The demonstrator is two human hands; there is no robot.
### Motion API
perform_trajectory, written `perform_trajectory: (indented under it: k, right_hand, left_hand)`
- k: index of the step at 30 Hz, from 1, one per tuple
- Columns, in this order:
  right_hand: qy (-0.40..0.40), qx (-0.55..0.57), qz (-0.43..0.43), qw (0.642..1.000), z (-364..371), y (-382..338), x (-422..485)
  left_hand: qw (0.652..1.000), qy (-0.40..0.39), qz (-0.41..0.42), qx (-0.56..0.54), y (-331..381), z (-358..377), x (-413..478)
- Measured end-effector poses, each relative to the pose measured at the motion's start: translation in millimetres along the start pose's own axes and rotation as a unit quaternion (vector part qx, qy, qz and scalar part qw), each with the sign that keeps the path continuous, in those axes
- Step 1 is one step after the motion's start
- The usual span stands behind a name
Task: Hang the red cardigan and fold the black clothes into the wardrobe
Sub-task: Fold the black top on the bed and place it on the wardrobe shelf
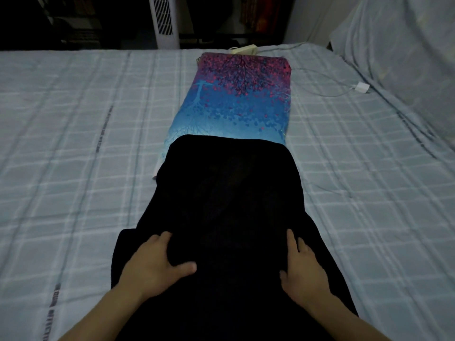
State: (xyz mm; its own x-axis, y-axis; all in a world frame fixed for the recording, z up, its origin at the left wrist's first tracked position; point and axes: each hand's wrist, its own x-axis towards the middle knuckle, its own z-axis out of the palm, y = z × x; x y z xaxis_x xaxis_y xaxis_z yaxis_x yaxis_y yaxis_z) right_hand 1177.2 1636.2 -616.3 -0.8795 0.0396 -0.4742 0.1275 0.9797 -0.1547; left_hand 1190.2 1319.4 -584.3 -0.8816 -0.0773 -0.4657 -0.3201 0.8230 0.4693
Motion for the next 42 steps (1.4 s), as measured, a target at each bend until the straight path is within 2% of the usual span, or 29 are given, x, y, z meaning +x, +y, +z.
perform_trajectory:
  k: [2,3,6,9,12,14,15,17,19,22,25,27,31,33,35,37,42]
  right_hand:
    - [0.035,-0.001,-0.014,0.999,2,4,2]
    - [0.054,-0.001,-0.021,0.998,0,6,2]
    - [0.089,-0.030,-0.028,0.995,-17,19,2]
    - [0.106,-0.088,0.022,0.990,-43,45,3]
    - [0.022,-0.121,0.091,0.988,-63,65,8]
    - [-0.023,-0.062,0.100,0.993,-70,61,17]
    - [-0.002,-0.010,0.080,0.997,-73,54,23]
    - [0.091,0.075,0.016,0.993,-78,33,38]
    - [0.168,0.116,-0.040,0.978,-84,12,61]
    - [0.224,0.139,-0.093,0.960,-96,-14,90]
    - [0.264,0.126,-0.115,0.949,-110,-32,124]
    - [0.263,0.106,-0.120,0.951,-119,-41,149]
    - [0.211,0.072,-0.113,0.968,-125,-53,191]
    - [0.207,0.099,-0.099,0.968,-125,-57,199]
    - [0.225,0.130,-0.092,0.961,-123,-57,201]
    - [0.224,0.124,-0.101,0.961,-120,-56,199]
    - [0.202,0.183,-0.145,0.951,-134,-47,175]
  left_hand:
    - [0.991,0.014,-0.001,0.134,-3,16,-5]
    - [0.988,0.033,0.004,0.153,-6,21,-8]
    - [0.991,0.078,-0.014,0.106,-24,18,-12]
    - [0.988,0.108,-0.059,0.090,-44,-7,-14]
    - [0.977,0.125,-0.117,0.126,-50,-34,-16]
    - [0.966,0.067,-0.139,0.209,-45,-48,-7]
    - [0.967,0.037,-0.140,0.209,-38,-54,0]
    - [0.988,0.039,-0.096,0.116,-21,-60,24]
    - [0.994,0.106,-0.012,0.024,0,-66,52]
    - [0.976,0.206,0.059,0.026,27,-74,85]
    - [0.965,0.238,0.101,0.046,50,-85,125]
    - [0.965,0.231,0.115,0.048,59,-89,154]
    - [0.974,0.182,0.124,0.059,73,-91,198]
    - [0.973,0.189,0.127,0.049,77,-88,210]
    - [0.965,0.228,0.123,0.048,80,-85,217]
    - [0.957,0.245,0.141,0.070,82,-83,216]
    - [0.952,0.216,0.208,0.056,79,-101,188]
